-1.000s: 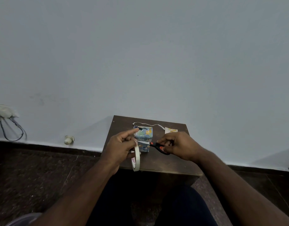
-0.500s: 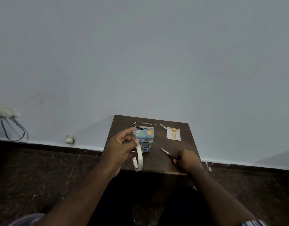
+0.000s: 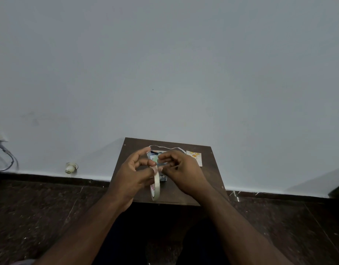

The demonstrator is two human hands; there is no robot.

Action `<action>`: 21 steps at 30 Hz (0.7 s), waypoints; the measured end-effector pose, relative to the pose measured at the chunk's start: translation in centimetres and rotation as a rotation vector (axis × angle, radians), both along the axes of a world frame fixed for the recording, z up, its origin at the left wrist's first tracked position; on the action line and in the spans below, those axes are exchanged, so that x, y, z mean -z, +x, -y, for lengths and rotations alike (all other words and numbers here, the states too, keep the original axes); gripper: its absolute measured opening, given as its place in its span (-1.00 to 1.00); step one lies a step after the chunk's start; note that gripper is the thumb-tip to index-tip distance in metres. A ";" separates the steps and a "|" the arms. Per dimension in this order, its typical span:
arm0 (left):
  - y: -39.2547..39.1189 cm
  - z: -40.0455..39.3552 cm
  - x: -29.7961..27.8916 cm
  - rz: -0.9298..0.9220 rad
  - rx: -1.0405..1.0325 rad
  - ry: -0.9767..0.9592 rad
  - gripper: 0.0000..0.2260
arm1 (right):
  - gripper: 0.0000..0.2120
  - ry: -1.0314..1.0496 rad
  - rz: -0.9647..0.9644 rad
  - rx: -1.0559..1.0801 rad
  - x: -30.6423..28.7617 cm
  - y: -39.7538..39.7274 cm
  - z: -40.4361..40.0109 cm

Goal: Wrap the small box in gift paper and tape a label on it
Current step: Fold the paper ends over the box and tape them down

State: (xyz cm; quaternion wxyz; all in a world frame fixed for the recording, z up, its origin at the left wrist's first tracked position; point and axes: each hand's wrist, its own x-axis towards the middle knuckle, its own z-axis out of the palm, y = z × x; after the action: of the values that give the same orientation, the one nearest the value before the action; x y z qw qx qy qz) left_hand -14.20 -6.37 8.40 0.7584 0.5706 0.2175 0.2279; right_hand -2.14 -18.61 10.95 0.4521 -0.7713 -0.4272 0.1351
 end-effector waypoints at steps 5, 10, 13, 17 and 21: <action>0.0 0.1 -0.1 -0.024 0.007 0.081 -0.46 | -0.78 0.027 0.041 0.008 -0.6 -0.1 -0.4; -0.1 0.1 -0.1 -0.043 0.023 0.177 -0.42 | -0.75 0.009 0.063 0.014 -1.1 -0.2 -0.8; 0.1 0.0 -0.2 -0.052 0.020 0.195 -0.40 | -0.74 -0.003 0.080 0.013 -1.2 -0.3 -1.0; 0.3 0.2 -0.5 -0.066 0.002 0.210 -0.39 | -0.75 -0.004 0.012 0.020 -1.5 -0.5 -0.9; 0.0 0.1 -0.5 -0.080 -0.055 0.174 -0.44 | -0.77 0.059 -0.140 0.037 -1.3 -1.2 -1.3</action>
State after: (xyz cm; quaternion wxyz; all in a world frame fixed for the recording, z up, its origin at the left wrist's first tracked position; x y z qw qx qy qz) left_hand -14.19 -6.49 8.93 0.6900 0.6369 0.2425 0.2438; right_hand -3.32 -17.30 12.28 0.5058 -0.7540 -0.3840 0.1678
